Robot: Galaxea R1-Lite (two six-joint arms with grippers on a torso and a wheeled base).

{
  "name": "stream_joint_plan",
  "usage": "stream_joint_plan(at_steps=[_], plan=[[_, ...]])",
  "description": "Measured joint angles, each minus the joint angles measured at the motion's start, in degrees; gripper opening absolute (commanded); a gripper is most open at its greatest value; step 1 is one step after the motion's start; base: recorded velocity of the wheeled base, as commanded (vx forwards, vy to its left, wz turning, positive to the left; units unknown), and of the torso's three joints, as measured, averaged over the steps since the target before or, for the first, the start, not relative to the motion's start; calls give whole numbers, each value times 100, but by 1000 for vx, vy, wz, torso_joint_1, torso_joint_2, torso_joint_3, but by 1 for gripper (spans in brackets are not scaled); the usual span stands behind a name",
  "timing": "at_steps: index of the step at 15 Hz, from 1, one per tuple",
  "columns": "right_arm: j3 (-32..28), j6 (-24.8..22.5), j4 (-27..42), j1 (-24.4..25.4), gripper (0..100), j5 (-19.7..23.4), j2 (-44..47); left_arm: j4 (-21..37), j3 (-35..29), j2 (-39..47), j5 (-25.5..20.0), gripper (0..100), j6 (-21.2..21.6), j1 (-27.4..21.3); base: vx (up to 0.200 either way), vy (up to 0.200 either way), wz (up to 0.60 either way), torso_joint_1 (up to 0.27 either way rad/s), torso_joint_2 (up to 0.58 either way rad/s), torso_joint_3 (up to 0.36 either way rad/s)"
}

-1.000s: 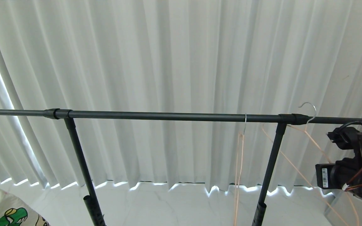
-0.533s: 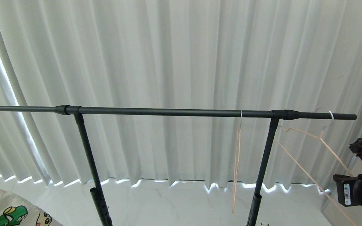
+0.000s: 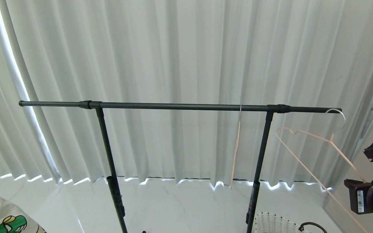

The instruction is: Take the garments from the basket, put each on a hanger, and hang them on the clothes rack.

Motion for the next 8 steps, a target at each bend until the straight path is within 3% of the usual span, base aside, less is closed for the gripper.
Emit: stream_joint_plan(at_steps=[7, 8], plan=[[-5, 10, -9, 195, 0, 0, -101, 1, 30, 16, 0, 0, 7, -5, 0, 0, 0, 0, 0, 0], [-5, 10, -4, 240, 0, 2, -135, 0, 28, 22, 0, 0, 13, -2, 0, 200, 0, 2, 2, 2]])
